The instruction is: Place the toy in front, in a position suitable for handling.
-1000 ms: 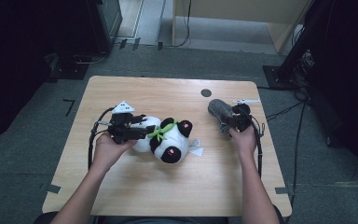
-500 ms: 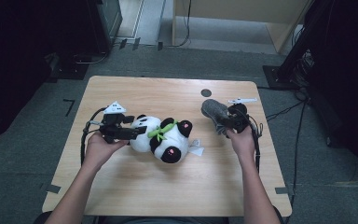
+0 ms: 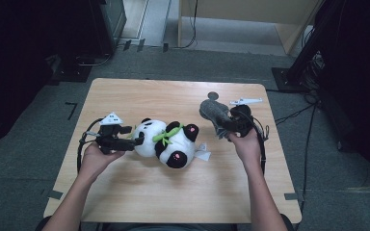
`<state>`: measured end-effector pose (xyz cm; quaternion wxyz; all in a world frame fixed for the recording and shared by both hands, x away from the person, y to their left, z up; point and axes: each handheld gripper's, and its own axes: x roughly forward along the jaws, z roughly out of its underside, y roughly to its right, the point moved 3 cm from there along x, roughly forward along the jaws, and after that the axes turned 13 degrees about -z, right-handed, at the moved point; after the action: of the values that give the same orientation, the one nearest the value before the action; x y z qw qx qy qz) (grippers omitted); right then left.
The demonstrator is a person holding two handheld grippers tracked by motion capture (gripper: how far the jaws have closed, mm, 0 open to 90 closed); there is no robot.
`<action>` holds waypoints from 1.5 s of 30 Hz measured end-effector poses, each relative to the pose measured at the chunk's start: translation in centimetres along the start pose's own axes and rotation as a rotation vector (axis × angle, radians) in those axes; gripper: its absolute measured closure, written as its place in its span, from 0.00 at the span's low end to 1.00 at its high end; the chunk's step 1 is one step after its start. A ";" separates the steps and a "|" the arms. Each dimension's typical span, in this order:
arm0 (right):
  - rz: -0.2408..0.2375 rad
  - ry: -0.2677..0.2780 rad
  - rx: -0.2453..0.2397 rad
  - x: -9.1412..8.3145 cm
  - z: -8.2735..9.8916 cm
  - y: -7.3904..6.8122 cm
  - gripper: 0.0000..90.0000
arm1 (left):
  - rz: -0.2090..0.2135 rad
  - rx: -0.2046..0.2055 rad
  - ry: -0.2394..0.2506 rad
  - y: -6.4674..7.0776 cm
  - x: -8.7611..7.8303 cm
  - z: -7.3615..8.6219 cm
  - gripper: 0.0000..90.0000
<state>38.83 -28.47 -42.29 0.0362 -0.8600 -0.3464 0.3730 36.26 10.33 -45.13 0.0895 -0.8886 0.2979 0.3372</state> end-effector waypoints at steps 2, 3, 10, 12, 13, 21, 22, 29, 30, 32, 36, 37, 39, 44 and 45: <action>-0.010 0.000 -0.006 -0.1 -0.3 -0.8 0.84 | 0.010 -0.001 0.005 -0.1 0.0 0.3 0.25; -0.016 0.004 -0.011 -0.2 -0.4 -1.1 0.84 | 0.022 -0.005 0.007 -0.1 -0.1 0.5 0.24; -0.059 0.007 -0.068 -0.4 -1.5 -4.1 0.84 | 0.049 0.022 0.038 0.0 0.0 1.6 0.18; -0.077 0.005 -0.085 -0.3 -1.7 -5.0 0.84 | 0.034 0.023 0.036 0.0 0.4 1.9 0.17; -0.082 0.002 -0.091 -0.2 -1.8 -5.4 0.84 | 0.026 0.025 0.027 0.0 0.6 2.0 0.16; -0.155 -0.008 -0.163 0.9 -2.2 -8.9 0.84 | 0.086 0.006 0.030 0.0 1.9 2.4 0.14; -0.169 -0.009 -0.175 1.2 -2.2 -9.3 0.84 | 0.093 0.010 0.035 0.1 2.0 2.5 0.14; -0.208 -0.090 -0.184 4.6 -0.9 -10.3 0.84 | 0.093 0.036 0.054 0.3 3.2 3.0 0.07; -0.211 -0.099 -0.181 5.0 -0.7 -10.2 0.84 | 0.094 0.041 0.047 0.4 3.4 3.1 0.05; -0.217 -0.101 -0.173 5.3 -0.5 -10.1 0.84 | 0.086 0.067 0.042 0.5 4.0 3.5 0.02; -0.223 -0.104 -0.165 5.5 -0.4 -9.9 0.84 | 0.061 0.081 0.077 0.9 4.8 4.0 0.00; -0.222 -0.108 -0.165 5.7 -0.3 -9.9 0.84 | 0.060 0.076 0.083 0.8 4.8 3.9 0.00; -0.224 -0.112 -0.167 6.0 -0.1 -9.9 0.84 | 0.060 0.065 0.090 0.8 5.0 3.9 0.00; -0.236 -0.114 -0.163 6.2 0.1 -9.8 0.84 | 0.050 0.059 0.114 0.8 5.3 4.1 0.00; -0.237 -0.115 -0.167 6.4 0.2 -9.9 0.84 | 0.047 0.060 0.131 0.9 5.4 4.2 0.04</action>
<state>36.18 -17.08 -43.17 -0.0117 -0.7903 -0.4768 0.3847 36.63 8.60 -51.77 0.0885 -0.8984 0.3341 0.2711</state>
